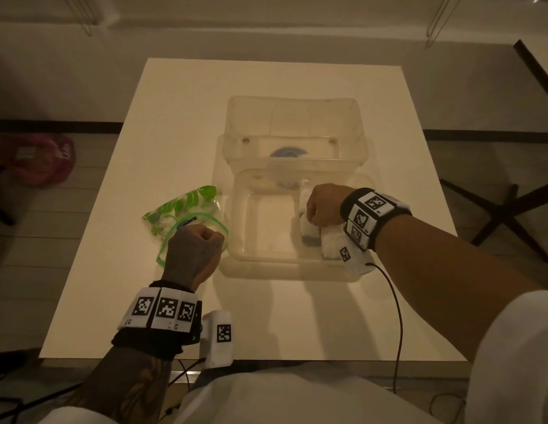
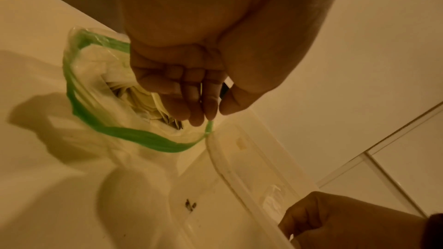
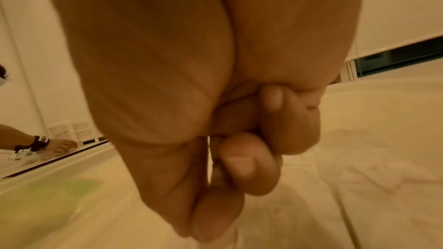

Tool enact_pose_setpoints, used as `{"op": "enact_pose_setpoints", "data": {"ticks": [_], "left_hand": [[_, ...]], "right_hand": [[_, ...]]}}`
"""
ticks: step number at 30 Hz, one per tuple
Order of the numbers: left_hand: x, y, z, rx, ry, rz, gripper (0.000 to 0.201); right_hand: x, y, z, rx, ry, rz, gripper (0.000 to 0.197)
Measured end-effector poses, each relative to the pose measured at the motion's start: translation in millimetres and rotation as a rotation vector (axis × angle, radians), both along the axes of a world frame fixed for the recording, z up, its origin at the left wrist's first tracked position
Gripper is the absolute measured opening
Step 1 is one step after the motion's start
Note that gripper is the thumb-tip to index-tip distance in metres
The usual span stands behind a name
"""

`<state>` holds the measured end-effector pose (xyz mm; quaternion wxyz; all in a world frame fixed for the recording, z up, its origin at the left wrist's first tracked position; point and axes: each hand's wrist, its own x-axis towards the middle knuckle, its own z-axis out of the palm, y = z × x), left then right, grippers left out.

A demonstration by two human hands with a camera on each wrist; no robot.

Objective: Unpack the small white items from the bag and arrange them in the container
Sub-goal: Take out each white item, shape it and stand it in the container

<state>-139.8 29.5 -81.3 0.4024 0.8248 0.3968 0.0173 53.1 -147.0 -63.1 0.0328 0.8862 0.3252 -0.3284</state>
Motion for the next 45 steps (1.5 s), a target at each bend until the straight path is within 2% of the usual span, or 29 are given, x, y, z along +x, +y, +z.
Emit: {"op": "enact_pose_setpoints", "data": {"ticks": [5, 9, 12, 14, 18, 22, 28, 33, 38, 41, 45], "left_hand": [[-1, 5, -17, 0.072, 0.051, 0.039, 0.024], [0, 12, -41, 0.182, 0.050, 0.008, 0.019], [-2, 13, -48, 0.262, 0.134, 0.038, 0.035], [-4, 14, -54, 0.314, 0.215, -0.005, 0.035], [6, 23, -46, 0.248, 0.336, -0.026, 0.025], [16, 33, -42, 0.127, 0.386, -0.140, 0.031], [10, 30, -38, 0.381, 0.303, -0.155, 0.023], [4, 33, -28, 0.398, 0.191, -0.207, 0.017], [-8, 40, -2, 0.482, 0.146, -0.228, 0.019], [-13, 44, 15, 0.486, 0.068, -0.270, 0.010], [-12, 43, 35, 0.505, -0.049, -0.352, 0.015]], "right_hand": [[4, -2, 4, 0.108, 0.036, -0.078, 0.014], [0, -2, 6, 0.191, 0.035, -0.112, 0.015], [-4, -3, 8, 0.243, 0.035, -0.119, 0.012], [-6, -4, 9, 0.260, 0.039, -0.123, 0.011], [-8, -5, 11, 0.273, 0.037, -0.125, 0.010], [-10, -4, 13, 0.274, 0.043, -0.124, 0.012], [-14, -3, 18, 0.276, 0.054, -0.122, 0.015], [-14, -3, 21, 0.279, 0.081, -0.123, 0.015], [-16, 1, 26, 0.304, 0.073, -0.100, 0.017], [-19, 3, 31, 0.328, 0.059, -0.079, 0.017], [-24, 7, 39, 0.368, 0.063, -0.054, 0.013]]}}
